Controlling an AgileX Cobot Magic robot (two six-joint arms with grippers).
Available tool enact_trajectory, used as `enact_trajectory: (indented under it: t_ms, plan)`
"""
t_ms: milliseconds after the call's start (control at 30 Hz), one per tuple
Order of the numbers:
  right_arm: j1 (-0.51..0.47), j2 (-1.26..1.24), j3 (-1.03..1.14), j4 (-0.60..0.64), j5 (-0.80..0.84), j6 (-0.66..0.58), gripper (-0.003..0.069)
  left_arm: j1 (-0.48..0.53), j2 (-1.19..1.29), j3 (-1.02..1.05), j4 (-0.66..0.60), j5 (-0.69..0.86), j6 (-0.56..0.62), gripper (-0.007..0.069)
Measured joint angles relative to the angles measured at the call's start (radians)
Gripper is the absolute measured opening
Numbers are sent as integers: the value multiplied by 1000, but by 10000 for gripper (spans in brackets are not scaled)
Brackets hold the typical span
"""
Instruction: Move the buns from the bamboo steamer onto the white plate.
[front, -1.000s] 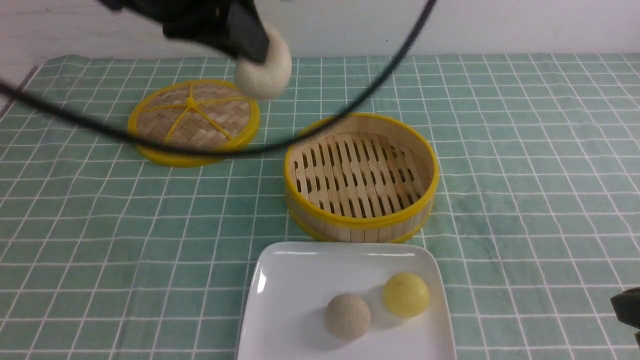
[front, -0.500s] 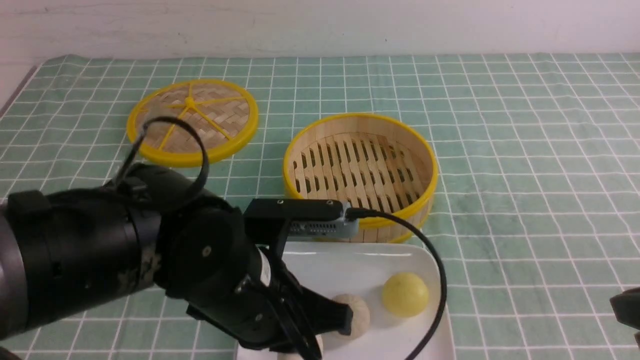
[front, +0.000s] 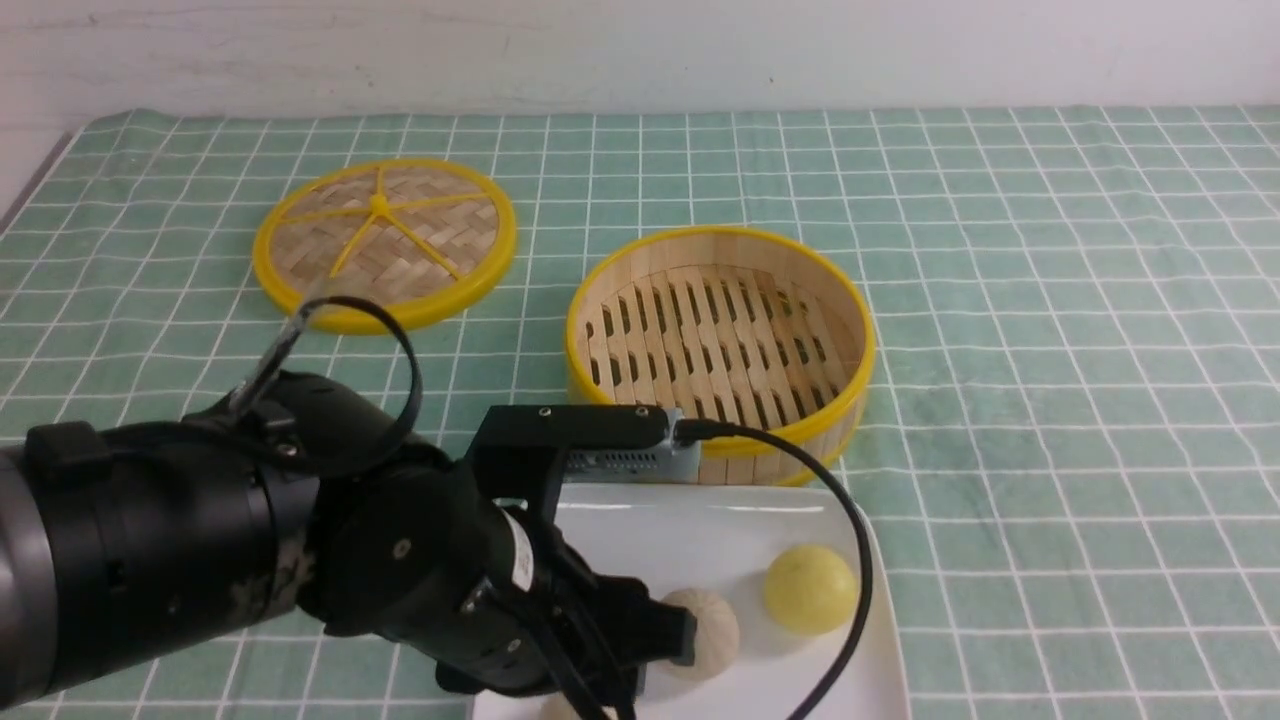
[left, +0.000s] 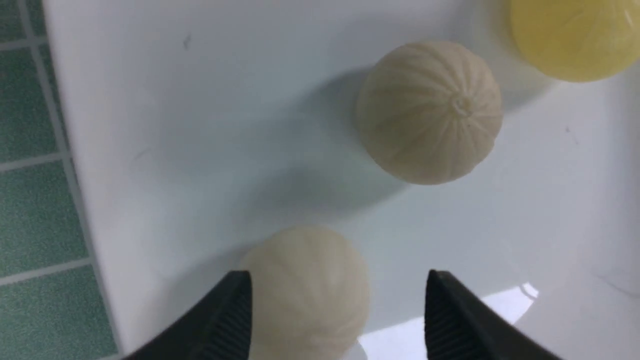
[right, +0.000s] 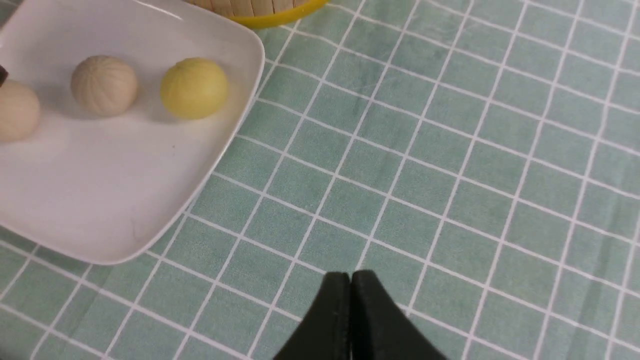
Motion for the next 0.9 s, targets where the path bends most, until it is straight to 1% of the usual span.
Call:
enact_trajectory:
  t_ms: [67, 167, 233, 300, 400, 467, 600, 633, 733, 833, 900]
  plan:
    - [0, -83, -1, -17, 36, 23, -13, 0, 0, 0, 6, -4, 0, 514]
    - [0, -151, 2, -23, 30, 44, -15, 0, -1, 0, 11, -7, 0, 519]
    - [0, -227, 32, -15, -58, 39, -15, 0, -1, 0, 14, -9, 0, 514]
    - [0, -275, 83, 13, -163, 8, -15, 0, -1, 0, 14, -14, 0, 503]
    - [0, -305, 188, 84, -341, -63, -15, 0, -1, 0, 15, -14, 0, 476]
    - [0, -306, 243, 128, -420, -114, -15, 0, -1, 0, 17, -14, 0, 448]
    - [0, -306, 270, 222, -433, -203, -13, 0, -1, 0, 18, -14, 0, 412]
    - [0, -306, 271, 269, -428, -240, -13, 0, -1, 0, 18, -14, 0, 391]
    - [0, -306, 271, 335, -433, -282, -11, 0, -1, 0, 18, -14, 0, 356]
    - [0, -306, 271, 348, -463, -277, -8, 0, -1, 0, 18, -14, 0, 325]
    - [0, -306, 271, 339, -515, -243, -8, 0, -1, 0, 18, -14, 0, 304]
